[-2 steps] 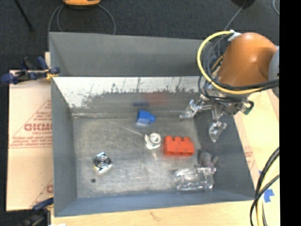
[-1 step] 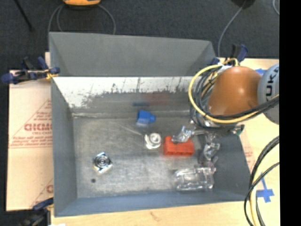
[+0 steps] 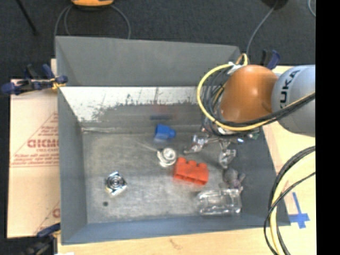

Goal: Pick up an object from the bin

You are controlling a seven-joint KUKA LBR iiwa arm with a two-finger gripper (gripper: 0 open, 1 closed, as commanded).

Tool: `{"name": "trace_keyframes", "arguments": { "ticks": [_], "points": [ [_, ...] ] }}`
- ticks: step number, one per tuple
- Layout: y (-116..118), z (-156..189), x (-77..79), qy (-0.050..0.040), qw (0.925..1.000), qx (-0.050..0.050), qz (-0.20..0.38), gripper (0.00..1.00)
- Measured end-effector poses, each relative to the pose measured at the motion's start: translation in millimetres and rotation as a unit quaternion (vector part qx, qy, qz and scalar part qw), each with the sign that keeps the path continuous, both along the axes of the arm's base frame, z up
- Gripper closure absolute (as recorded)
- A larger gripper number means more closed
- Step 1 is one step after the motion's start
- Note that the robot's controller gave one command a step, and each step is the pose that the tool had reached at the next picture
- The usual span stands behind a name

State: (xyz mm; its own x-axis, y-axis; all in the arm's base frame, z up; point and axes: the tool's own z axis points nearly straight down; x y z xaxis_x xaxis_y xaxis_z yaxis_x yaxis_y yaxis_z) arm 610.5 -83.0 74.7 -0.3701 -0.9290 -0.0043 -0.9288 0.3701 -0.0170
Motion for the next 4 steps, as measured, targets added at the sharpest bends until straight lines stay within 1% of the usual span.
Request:
{"name": "trace_keyframes", "arguments": {
  "ticks": [1, 2, 3, 4],
  "points": [
    [69, 23, -45.5, 0.0081, 0.9761, 0.000, 0.217, 0.00],
    [48, 1, -64.4, -0.0054, 0.9331, 0.001, 0.360, 0.00],
    [50, 2, -64.4, -0.0054, 0.9334, 0.002, 0.359, 1.00],
    [38, 168, -74.2, 0.0048, 0.9303, -0.004, 0.367, 1.00]
  ]
}}
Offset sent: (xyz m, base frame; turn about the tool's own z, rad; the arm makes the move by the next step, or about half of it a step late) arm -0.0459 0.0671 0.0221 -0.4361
